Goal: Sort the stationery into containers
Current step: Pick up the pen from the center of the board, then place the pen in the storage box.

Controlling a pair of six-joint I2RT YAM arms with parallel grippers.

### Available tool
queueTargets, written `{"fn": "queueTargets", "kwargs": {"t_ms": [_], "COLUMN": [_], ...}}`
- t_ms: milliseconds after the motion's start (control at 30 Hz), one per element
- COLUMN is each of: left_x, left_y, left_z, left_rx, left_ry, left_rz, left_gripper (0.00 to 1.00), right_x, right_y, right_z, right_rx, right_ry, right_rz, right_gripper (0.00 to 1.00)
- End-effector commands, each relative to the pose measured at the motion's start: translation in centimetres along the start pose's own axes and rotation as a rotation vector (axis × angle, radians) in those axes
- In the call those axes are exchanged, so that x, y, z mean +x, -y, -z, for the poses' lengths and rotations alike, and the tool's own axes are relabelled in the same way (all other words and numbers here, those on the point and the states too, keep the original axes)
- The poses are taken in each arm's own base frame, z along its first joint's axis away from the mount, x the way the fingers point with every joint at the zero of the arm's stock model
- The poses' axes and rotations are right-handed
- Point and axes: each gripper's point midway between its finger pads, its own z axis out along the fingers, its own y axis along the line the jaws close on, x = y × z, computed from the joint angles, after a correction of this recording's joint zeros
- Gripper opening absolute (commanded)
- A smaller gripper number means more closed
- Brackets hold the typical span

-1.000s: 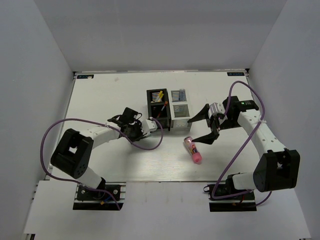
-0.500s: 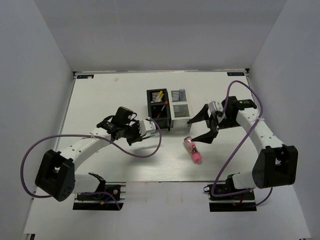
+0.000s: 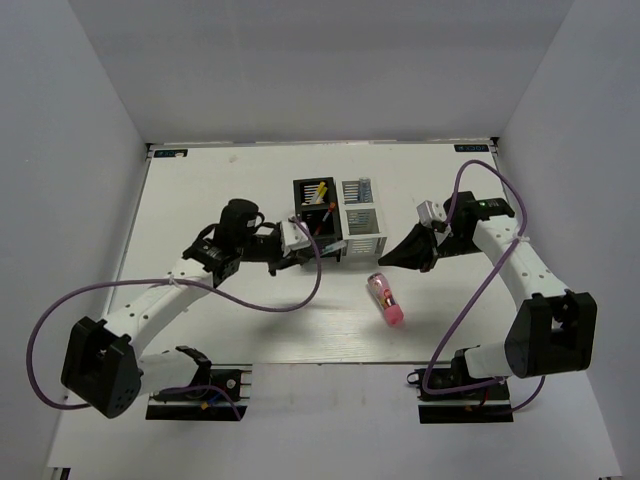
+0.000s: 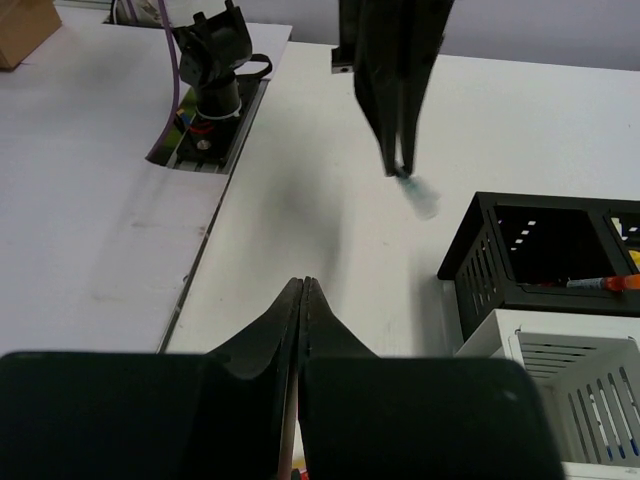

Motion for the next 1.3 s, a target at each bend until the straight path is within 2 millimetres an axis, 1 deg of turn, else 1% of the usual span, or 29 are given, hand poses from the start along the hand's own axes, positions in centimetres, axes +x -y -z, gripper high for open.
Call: {"fn": "queueTargets", "kwargs": {"t_ms": [0, 33, 67, 100, 133, 167, 200, 233, 267, 300, 333, 433, 533, 600, 633, 700, 767, 833, 867, 900, 933, 967, 1000, 1033, 1100, 1133, 1200, 1233, 1267], "left_x": [-8.5, -9.2, -10.2, -10.4, -11.1, -11.7, -11.8, -11.9, -12.7, -12.5, -12.0, -10.7, -9.8, -8.6, -7.4, -6.8, -5.4, -4.4, -4.4, -3.5, -3.7, -2.9, -2.7, -2.5, -2.1, -1.8, -1.8, -2.0, -2.3], "left_y": [-3.3, -3.8, -5.3, -6.2, -7.9, -8.5, -8.9, -10.1, -10.6, -10.9, -11.9, -13.3, -14.3, -14.5, -14.6, -14.7, -14.5, -14.1, -14.1, -13.9, -13.9, -13.5, -13.4, -13.4, -13.5, -13.4, -13.4, -13.4, -13.6], "left_z": [0.4, 0.2, 0.2, -0.4, -0.3, -0.2, -0.4, -0.5, -0.4, -0.6, -1.0, -1.9, -2.9, -3.7, -4.6, -5.1, -5.5, -5.8, -5.7, -5.8, -5.6, -5.8, -5.8, -5.9, -5.8, -5.9, -5.9, -5.9, -5.8], "left_rx": [-0.088, -0.093, -0.150, -0.161, -0.235, -0.259, -0.274, -0.323, -0.348, -0.359, -0.390, -0.437, -0.460, -0.465, -0.457, -0.454, -0.454, -0.446, -0.446, -0.449, -0.451, -0.443, -0.440, -0.438, -0.449, -0.445, -0.445, -0.448, -0.452], "left_ry": [0.262, 0.280, 0.306, 0.313, 0.342, 0.366, 0.387, 0.401, 0.447, 0.458, 0.453, 0.425, 0.433, 0.417, 0.393, 0.383, 0.357, 0.326, 0.318, 0.296, 0.293, 0.272, 0.264, 0.255, 0.240, 0.230, 0.230, 0.237, 0.247], "left_rz": [-0.061, -0.050, -0.051, -0.015, 0.000, -0.022, 0.007, 0.018, -0.002, 0.016, 0.024, 0.053, 0.062, 0.075, 0.092, 0.099, 0.119, 0.131, 0.121, 0.136, 0.125, 0.140, 0.145, 0.141, 0.151, 0.158, 0.158, 0.153, 0.146], "left_gripper": [0.00, 0.00, 0.00, 0.00, 0.00, 0.00, 0.00, 0.00, 0.00, 0.00, 0.00, 0.00, 0.00, 0.00, 0.00, 0.00, 0.00, 0.00, 0.00, 0.00, 0.00, 0.00, 0.00, 0.02, 0.10, 0.12, 0.26, 0.39, 0.49], "right_x": [-2.0, -1.9, -1.9, -1.8, -1.7, -1.6, -1.6, -1.6, -1.4, -1.5, -1.3, -1.2, -0.9, -0.9, -0.8, -0.8, -0.8, -0.5, -0.5, -0.6, -0.5, -0.6, -0.6, -0.7, -0.8, -0.8, -0.8, -0.7, -0.7], "right_y": [-0.2, -0.3, -0.4, -0.5, -0.7, -0.8, -0.8, -0.8, -0.9, -0.8, -0.9, -0.7, -0.7, -0.7, -0.7, -0.7, -0.8, -0.8, -0.8, -0.7, -0.7, -0.6, -0.5, -0.5, -0.5, -0.5, -0.6, -0.7, -0.8], "right_z": [0.0, 0.0, 0.0, 0.0, 0.0, 0.0, 0.0, 0.1, 0.0, 0.0, 0.0, 0.1, 0.1, 0.1, 0.1, 0.1, 0.1, 0.2, 0.1, 0.2, 0.2, 0.1, 0.1, 0.0, 0.1, 0.0, 0.0, 0.0, 0.1], "right_rx": [0.005, 0.008, 0.006, 0.004, 0.004, 0.004, 0.005, 0.007, 0.004, 0.005, 0.003, 0.006, 0.006, 0.006, 0.005, 0.005, 0.005, 0.006, 0.004, 0.008, 0.008, 0.005, 0.008, 0.006, 0.010, 0.008, 0.007, 0.005, 0.006], "right_ry": [0.025, 0.023, 0.017, 0.016, 0.013, 0.016, 0.016, 0.013, 0.013, 0.014, 0.013, 0.013, 0.006, 0.006, 0.007, 0.000, -0.003, -0.004, -0.004, -0.003, 0.000, 0.005, 0.008, 0.017, 0.022, 0.023, 0.020, 0.017, 0.010], "right_rz": [0.049, 0.046, 0.053, 0.049, 0.052, 0.049, 0.052, 0.053, 0.050, 0.050, 0.041, 0.038, 0.033, 0.030, 0.024, 0.027, 0.032, 0.024, 0.026, 0.029, 0.021, 0.023, 0.018, 0.014, 0.007, 0.003, 0.009, 0.006, 0.012], "right_gripper": [0.00, 0.00, 0.00, 0.00, 0.00, 0.00, 0.00, 0.00, 0.00, 0.00, 0.00, 0.00, 0.00, 0.00, 0.00, 0.00, 0.00, 0.00, 0.00, 0.00, 0.00, 0.00, 0.00, 0.00, 0.00, 0.02, 0.05, 0.09, 0.23]}}
